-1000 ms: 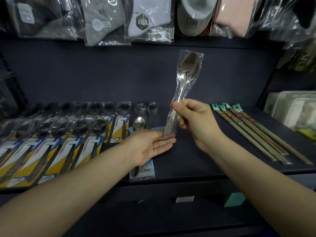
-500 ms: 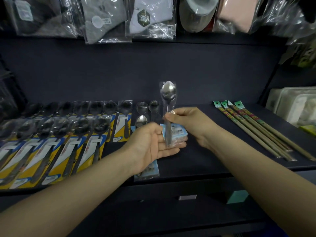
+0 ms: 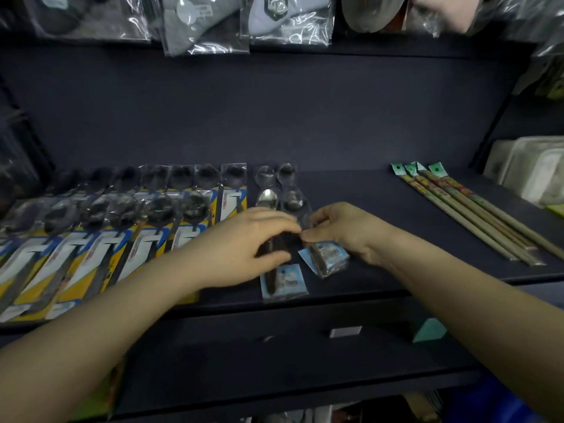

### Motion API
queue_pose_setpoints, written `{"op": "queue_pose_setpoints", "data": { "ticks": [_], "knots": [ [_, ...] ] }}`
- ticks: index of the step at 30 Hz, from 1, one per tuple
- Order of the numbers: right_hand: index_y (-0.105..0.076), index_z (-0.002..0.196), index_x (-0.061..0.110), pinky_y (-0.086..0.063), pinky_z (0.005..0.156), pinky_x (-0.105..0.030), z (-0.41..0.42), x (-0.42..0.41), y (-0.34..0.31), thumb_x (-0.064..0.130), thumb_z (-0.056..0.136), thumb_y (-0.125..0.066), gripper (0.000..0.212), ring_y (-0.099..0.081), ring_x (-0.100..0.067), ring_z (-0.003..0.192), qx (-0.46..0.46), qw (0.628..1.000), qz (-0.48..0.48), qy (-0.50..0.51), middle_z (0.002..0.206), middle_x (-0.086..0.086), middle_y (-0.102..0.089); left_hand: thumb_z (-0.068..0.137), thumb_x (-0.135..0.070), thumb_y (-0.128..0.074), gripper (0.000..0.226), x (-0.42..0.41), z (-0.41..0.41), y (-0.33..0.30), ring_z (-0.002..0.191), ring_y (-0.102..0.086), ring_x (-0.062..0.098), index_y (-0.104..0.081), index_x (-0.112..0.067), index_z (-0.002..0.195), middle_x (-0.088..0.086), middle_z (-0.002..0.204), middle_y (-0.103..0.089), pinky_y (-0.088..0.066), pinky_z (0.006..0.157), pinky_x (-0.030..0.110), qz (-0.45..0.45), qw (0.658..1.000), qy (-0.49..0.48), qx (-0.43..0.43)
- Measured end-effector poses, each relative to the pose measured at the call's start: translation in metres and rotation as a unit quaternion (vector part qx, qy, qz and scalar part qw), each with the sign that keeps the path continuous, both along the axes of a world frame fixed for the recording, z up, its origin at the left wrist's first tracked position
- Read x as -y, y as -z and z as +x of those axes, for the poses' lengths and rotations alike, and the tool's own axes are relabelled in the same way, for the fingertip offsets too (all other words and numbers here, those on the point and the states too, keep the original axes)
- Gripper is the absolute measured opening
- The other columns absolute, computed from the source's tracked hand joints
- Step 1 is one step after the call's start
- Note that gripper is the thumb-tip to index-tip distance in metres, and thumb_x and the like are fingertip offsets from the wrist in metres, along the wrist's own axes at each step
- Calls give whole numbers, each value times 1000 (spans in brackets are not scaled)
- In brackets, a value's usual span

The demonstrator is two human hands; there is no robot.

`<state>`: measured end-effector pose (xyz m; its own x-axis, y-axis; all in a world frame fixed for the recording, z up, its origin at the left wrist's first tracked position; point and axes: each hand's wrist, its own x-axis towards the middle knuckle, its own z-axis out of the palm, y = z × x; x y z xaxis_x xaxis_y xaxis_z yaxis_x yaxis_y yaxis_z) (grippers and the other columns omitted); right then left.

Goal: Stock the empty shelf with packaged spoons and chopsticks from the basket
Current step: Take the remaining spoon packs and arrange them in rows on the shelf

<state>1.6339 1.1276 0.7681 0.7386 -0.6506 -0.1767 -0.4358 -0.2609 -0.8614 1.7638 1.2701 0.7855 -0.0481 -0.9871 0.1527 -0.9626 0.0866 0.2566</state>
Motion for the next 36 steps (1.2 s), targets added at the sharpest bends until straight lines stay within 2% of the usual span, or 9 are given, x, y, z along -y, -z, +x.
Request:
{"op": "queue_pose_setpoints", "data": {
  "ticks": [4,8,10,13,16,22,26,31,36],
  "knots": [
    [-50,112,14,-48,68,-23,4,-10,3,19,79,-72,39,-62,-15,82,-2,998,-52,38,89,-3,-65,76,-65,-46,88,-5,23,11,142,5,3,-2,-33,145,-13,155,8,-5,116,25,185,982,-31,24],
    [-46,126,7,-45,75,-26,5,-24,12,30,87,-62,48,-58,-20,95,-64,960,-269,54,110,-8,-57,77,-63,-48,88,-6,16,16,143,-2,9,-1,-34,145,-15,155,11,-13,115,28,184,982,-40,7],
    [-53,122,4,-41,94,-34,4,-31,21,29,93,-51,39,-51,-31,112,-76,928,-361,48,127,-14,-48,77,-64,-48,86,-4,15,16,144,-4,11,-5,-32,145,-13,156,8,-14,115,28,173,984,-40,17],
    [-62,106,0,-35,97,-34,2,-38,31,21,97,-39,32,-50,-32,112,-116,900,-420,20,119,-16,-57,78,-64,-46,84,-1,15,17,144,-6,11,-8,-32,145,-12,156,6,-16,114,28,170,985,-38,12],
    [-57,115,0,-37,101,-38,3,-43,35,22,98,-35,35,-45,-33,122,-138,906,-399,17,128,-14,-53,78,-64,-46,83,1,16,18,144,-6,12,-10,-31,145,-10,157,4,-16,114,29,162,986,-31,8],
    [-14,147,4,-9,120,-38,8,-56,35,43,98,-22,63,-8,-25,146,-220,910,-353,-17,158,-14,-12,80,-63,-44,82,6,14,19,144,-4,14,-12,-27,146,-5,157,2,-15,115,32,154,987,-33,32],
    [-13,149,11,-3,119,-34,0,-55,24,47,97,-24,64,1,-19,147,-87,959,-270,0,159,-6,-5,73,-70,-44,87,6,12,12,144,-9,16,-21,-25,144,0,157,-11,-13,116,31,106,993,-45,39],
    [-49,131,9,-15,113,-27,-47,-19,9,32,99,-34,42,-21,-21,143,34,956,-291,28,148,-12,-37,88,-27,-49,50,18,-29,1,140,-19,12,-37,-23,136,-5,150,-28,-14,112,23,-36,999,-28,10],
    [-64,100,-7,-32,86,-28,-129,49,5,12,95,-46,27,-56,-36,107,-20,916,-398,38,109,-26,-63,89,-30,-50,40,67,-98,5,129,-38,12,-48,-22,128,-5,139,-43,-29,110,27,-38,999,9,-15]
  ]
}}
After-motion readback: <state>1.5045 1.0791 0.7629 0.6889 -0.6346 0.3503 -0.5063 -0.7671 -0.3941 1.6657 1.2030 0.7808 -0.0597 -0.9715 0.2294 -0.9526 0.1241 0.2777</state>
